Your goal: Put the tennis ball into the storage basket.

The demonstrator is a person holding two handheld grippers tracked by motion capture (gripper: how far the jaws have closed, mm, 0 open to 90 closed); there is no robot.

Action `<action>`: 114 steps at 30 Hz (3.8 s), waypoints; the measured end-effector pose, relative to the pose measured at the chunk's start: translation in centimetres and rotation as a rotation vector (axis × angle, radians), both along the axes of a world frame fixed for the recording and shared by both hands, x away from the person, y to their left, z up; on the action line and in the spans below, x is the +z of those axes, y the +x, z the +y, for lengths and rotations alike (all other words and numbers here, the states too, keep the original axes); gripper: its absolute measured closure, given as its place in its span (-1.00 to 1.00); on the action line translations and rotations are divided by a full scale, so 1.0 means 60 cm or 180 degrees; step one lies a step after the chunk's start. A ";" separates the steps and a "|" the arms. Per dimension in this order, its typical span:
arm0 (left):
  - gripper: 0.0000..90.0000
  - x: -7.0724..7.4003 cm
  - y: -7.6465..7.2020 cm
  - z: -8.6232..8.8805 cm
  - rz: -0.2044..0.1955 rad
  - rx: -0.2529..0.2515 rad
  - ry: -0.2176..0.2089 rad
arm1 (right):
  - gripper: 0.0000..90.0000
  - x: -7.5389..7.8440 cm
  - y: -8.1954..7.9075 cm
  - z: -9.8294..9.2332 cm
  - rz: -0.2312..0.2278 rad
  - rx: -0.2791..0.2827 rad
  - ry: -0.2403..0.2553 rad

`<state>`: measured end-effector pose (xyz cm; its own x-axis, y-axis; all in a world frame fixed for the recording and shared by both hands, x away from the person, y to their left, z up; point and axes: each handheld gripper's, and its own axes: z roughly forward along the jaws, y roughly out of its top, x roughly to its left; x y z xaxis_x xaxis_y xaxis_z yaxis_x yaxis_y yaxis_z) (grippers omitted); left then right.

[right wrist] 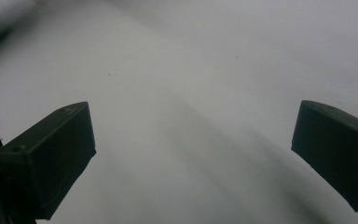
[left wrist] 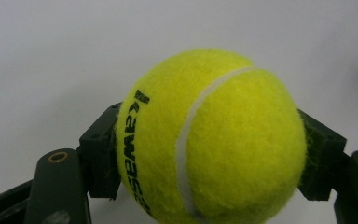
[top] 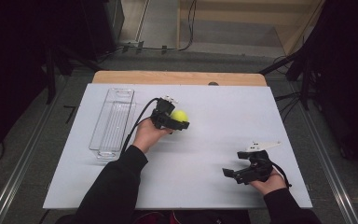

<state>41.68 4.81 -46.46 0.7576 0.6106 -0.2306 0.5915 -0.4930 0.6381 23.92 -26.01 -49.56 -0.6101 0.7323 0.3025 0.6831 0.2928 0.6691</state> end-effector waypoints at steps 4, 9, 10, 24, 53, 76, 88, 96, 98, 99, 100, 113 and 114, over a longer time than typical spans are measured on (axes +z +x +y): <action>-0.42 0.016 -0.009 0.002 0.0006 -0.0052 -0.0018 | -1.00 0.000 -0.001 0.000 0.0011 -0.0023 0.0002; -0.42 0.027 -0.014 0.008 -0.0004 -0.0080 -0.0036 | -1.00 0.000 0.000 0.000 0.0008 -0.0019 -0.0006; -0.42 0.029 -0.014 0.009 0.0000 -0.0080 -0.0054 | -1.00 0.000 0.000 0.000 0.0007 -0.0018 -0.0006; -0.42 0.050 -0.020 0.018 0.0029 -0.0082 -0.0036 | -1.00 0.000 0.000 0.000 0.0017 -0.0019 0.0003; -0.42 0.093 -0.011 0.081 0.0038 0.0106 -0.0119 | -1.00 0.000 0.000 -0.001 0.0003 -0.0029 0.0016; -0.42 0.107 -0.002 0.135 0.0052 0.0287 -0.0088 | -1.00 0.001 0.000 -0.001 -0.0006 -0.0036 0.0022; -0.42 0.113 0.003 0.170 0.0062 0.0435 -0.0097 | -1.00 0.001 0.001 0.000 -0.0004 -0.0036 0.0030; -0.42 0.113 0.007 0.191 0.0062 0.0542 -0.0082 | -1.00 0.000 0.001 -0.001 0.0002 -0.0045 0.0037; -0.42 0.113 0.007 0.196 0.0054 0.0585 -0.0079 | -1.00 0.001 0.001 -0.001 -0.0002 -0.0043 0.0038; -0.42 0.113 0.008 0.199 0.0046 0.0605 -0.0065 | -1.00 0.001 0.001 -0.001 0.0000 -0.0042 0.0041; -0.42 0.113 0.008 0.202 0.0047 0.0618 -0.0064 | -1.00 0.001 0.001 -0.001 -0.0002 -0.0043 0.0038; -0.42 0.113 0.014 0.235 0.0015 0.0818 -0.0073 | -1.00 0.001 0.000 -0.002 -0.0014 -0.0046 0.0034; -0.42 0.113 0.014 0.235 0.0015 0.0818 -0.0073 | -1.00 0.001 0.000 -0.002 -0.0014 -0.0046 0.0034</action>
